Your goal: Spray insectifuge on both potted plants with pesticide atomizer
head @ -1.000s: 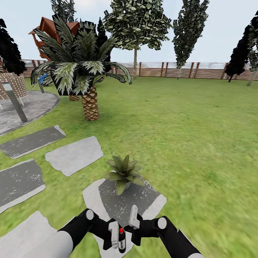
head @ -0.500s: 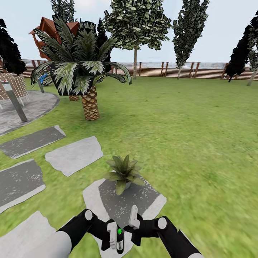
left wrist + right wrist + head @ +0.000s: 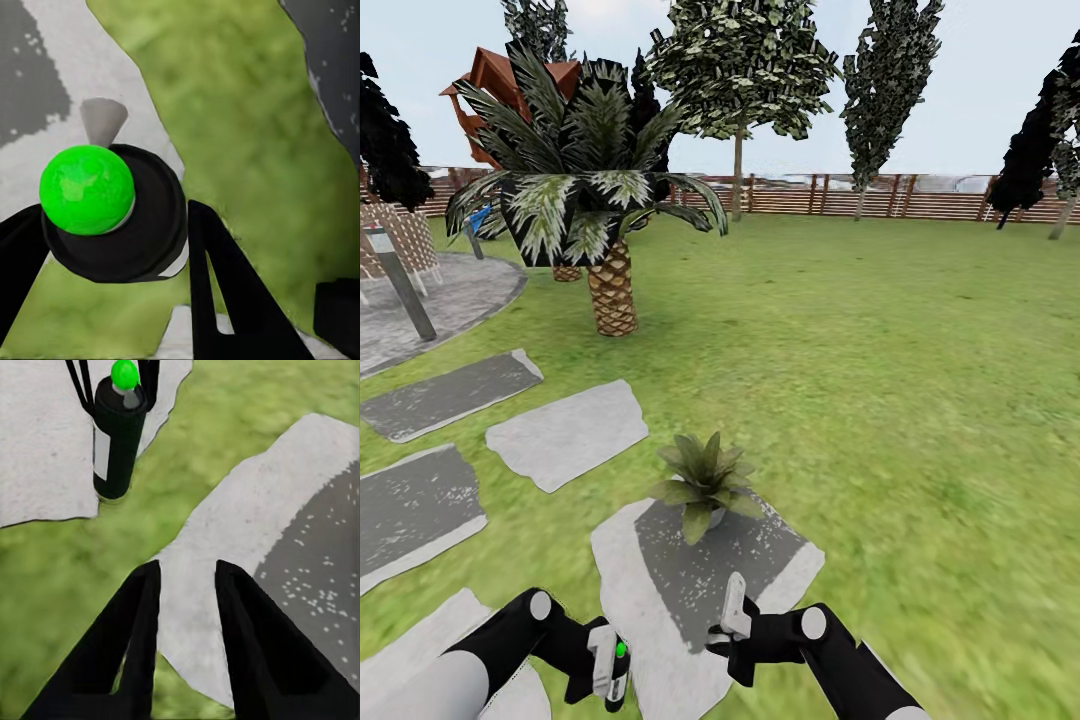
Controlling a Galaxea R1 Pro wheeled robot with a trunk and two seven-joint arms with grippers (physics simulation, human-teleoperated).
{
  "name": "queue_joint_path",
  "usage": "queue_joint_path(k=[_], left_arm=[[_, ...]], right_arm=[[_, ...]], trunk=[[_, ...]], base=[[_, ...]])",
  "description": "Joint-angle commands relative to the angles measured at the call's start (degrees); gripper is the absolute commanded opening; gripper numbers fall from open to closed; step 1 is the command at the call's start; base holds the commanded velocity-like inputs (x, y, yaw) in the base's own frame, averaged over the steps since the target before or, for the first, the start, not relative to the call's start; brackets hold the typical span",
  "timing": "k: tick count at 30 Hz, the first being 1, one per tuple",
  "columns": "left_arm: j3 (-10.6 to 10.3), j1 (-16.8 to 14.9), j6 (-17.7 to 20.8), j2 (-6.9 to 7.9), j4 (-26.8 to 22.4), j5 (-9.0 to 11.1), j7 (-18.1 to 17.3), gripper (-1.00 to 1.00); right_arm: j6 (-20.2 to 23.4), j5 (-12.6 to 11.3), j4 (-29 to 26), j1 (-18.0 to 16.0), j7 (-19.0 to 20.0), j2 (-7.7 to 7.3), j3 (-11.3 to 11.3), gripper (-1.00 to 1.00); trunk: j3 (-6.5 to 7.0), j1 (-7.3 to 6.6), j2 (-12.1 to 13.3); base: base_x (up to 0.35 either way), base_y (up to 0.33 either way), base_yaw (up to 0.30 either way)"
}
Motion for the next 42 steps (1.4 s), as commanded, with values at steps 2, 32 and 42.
queue_joint_path(k=[2, 32, 42], left_arm=[[-0.01, 0.04, -0.34, 1.03, -0.1, -0.21, -0.04, -1.0], [31.55, -0.21, 2.71, -3.88, 10.45, 5.53, 53.85, -1.0], [30.88, -7.14, 32.08, -8.04, 9.73, 4.87, 37.66, -1.0]], right_arm=[[-0.41, 0.6, 0.09, -0.02, 0.01, -0.01, -0.08, 1.0], [-11.85, -20.48, 37.78, 0.29, -62.96, -7.43, -20.66, 1.0], [-12.02, -24.32, 37.96, 0.42, -63.63, -10.45, -21.2, 1.0]], trunk=[[-0.05, -0.01, -0.02], [-0.05, -0.01, -0.02], [-0.05, -0.01, -0.02]], base=[[0.0, 0.0, 0.0], [0.0, 0.0, 0.0], [0.0, 0.0, 0.0]])
